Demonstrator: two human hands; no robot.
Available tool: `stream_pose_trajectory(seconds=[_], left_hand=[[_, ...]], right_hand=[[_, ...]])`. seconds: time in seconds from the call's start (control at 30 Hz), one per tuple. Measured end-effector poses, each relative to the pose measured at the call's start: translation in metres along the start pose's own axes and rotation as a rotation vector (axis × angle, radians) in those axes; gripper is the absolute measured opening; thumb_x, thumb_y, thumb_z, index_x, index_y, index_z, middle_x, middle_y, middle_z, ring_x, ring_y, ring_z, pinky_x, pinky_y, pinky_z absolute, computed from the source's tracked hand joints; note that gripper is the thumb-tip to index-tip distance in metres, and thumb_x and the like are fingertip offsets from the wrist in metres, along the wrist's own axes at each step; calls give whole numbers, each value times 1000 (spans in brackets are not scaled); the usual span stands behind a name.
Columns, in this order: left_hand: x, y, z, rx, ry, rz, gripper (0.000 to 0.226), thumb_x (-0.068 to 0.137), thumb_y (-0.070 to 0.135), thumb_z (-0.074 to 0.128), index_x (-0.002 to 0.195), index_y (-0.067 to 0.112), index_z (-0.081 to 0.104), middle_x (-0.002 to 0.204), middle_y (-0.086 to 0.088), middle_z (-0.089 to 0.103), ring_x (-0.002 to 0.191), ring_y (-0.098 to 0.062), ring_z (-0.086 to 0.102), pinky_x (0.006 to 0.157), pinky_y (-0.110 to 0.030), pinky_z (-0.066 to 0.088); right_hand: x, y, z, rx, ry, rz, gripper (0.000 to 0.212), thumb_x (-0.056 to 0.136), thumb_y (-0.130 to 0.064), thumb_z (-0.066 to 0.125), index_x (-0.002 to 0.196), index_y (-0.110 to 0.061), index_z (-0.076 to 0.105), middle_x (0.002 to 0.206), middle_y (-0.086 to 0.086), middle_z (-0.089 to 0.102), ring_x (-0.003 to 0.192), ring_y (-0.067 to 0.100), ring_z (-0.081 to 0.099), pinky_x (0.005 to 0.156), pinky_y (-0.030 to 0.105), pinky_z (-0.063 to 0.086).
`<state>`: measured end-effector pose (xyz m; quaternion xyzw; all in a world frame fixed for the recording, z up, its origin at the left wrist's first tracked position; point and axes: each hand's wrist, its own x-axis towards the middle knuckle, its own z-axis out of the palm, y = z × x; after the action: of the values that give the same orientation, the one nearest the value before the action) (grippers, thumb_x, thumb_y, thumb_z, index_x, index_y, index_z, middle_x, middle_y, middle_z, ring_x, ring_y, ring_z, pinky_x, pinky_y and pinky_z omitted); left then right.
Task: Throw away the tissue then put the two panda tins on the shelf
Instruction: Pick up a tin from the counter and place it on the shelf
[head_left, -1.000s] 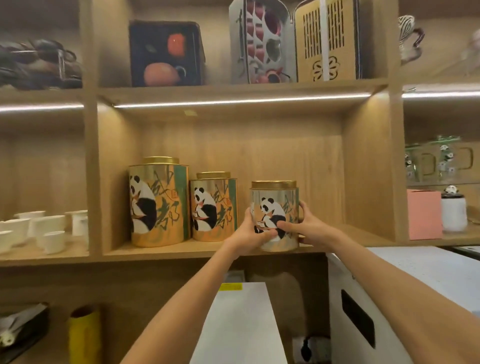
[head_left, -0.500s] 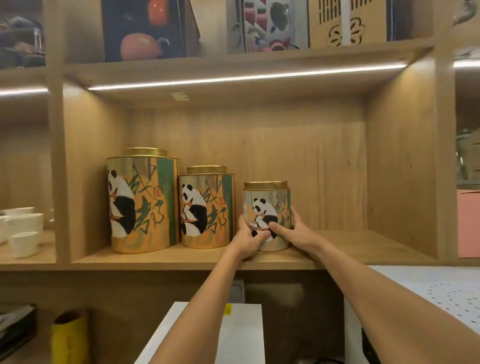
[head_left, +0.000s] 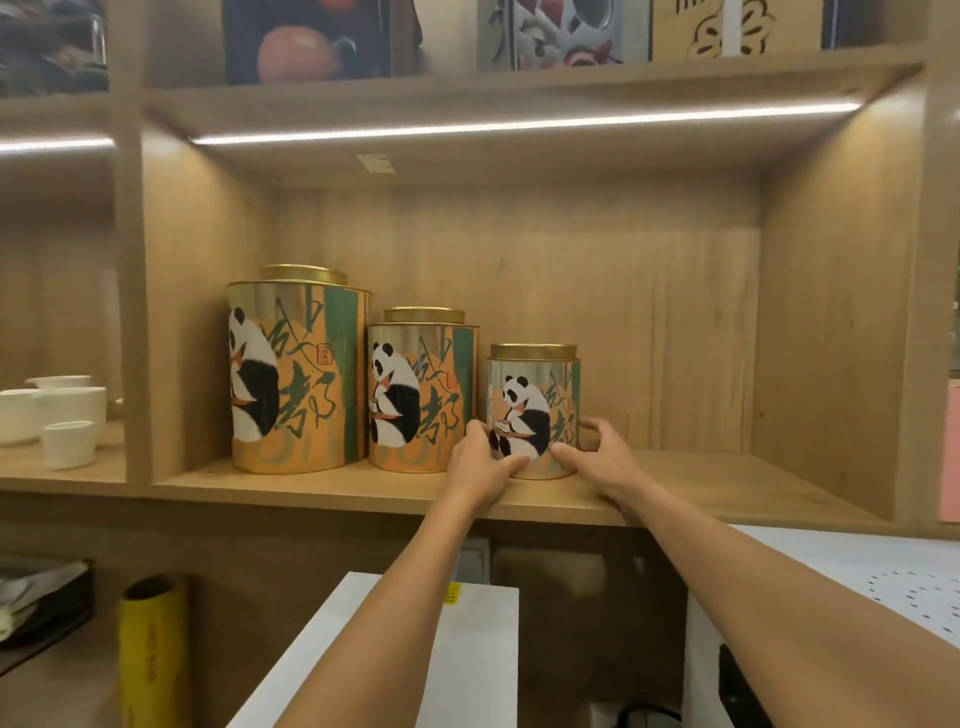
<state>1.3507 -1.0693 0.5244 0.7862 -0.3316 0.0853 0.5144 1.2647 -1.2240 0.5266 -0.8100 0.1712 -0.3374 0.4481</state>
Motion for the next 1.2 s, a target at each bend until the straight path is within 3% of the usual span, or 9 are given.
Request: stream_pose_trajectory(seconds=[0.17, 0.27, 0.5, 0.77, 0.9, 0.97, 1.07, 1.2], left_hand=[[-2, 0, 0, 72, -13, 59, 52, 85, 28, 74, 130, 13, 51, 130, -9, 58, 116, -23, 56, 98, -38, 49], [1, -2, 2, 73, -16, 65, 47, 86, 24, 72, 128, 13, 51, 130, -8, 58, 119, -24, 55, 99, -38, 48], [6, -6, 1, 100, -52, 87, 49, 89, 18, 68, 134, 13, 50, 137, -7, 57, 128, -24, 51, 105, -37, 43], [10, -11, 4, 141, -108, 66, 45, 89, 11, 64, 131, 16, 48, 135, -7, 56, 125, -24, 51, 103, -37, 45], [8, -12, 3, 141, -98, 16, 42, 90, 9, 61, 129, 14, 47, 131, -9, 57, 121, -26, 54, 99, -38, 49], [-2, -9, -2, 208, -123, 49, 35, 93, 9, 56, 128, 13, 50, 126, -11, 59, 116, -27, 57, 98, -40, 51], [-29, 1, -19, 451, -250, 195, 28, 99, 21, 44, 124, 19, 59, 121, -10, 64, 110, -27, 58, 97, -42, 50], [-75, 27, -54, 682, -403, 247, 30, 98, 28, 48, 125, 23, 61, 124, -6, 63, 112, -24, 58, 97, -42, 50]], right_hand=[[-2, 0, 2, -16, 8, 14, 86, 85, -24, 74, 153, -15, 23, 154, 12, 40, 137, 30, 43, 107, 44, 42], [-1, 2, 2, -63, 54, 28, 78, 85, -25, 74, 149, -13, 31, 148, 12, 48, 132, 28, 49, 105, 43, 46], [-1, 2, 3, -143, -37, 20, 83, 84, -25, 75, 152, -17, 29, 153, 9, 43, 137, 28, 44, 107, 44, 43], [1, -1, 8, -237, -124, 7, 88, 83, -16, 73, 155, -17, 22, 158, 8, 37, 143, 27, 36, 114, 43, 35], [-3, -6, 8, -341, -73, 107, 86, 84, -30, 73, 153, -12, 26, 154, 11, 43, 138, 28, 44, 111, 42, 39], [-16, -11, 8, -446, -44, 195, 73, 88, -40, 66, 149, -13, 36, 146, 10, 51, 129, 28, 52, 105, 41, 46], [-40, -27, -1, -626, -75, 239, 40, 95, -38, 54, 126, -14, 61, 122, 8, 66, 110, 23, 61, 95, 37, 51], [-77, -72, -34, -773, -236, 245, 37, 91, -30, 62, 123, -12, 63, 122, 9, 64, 111, 24, 61, 88, 34, 54]])
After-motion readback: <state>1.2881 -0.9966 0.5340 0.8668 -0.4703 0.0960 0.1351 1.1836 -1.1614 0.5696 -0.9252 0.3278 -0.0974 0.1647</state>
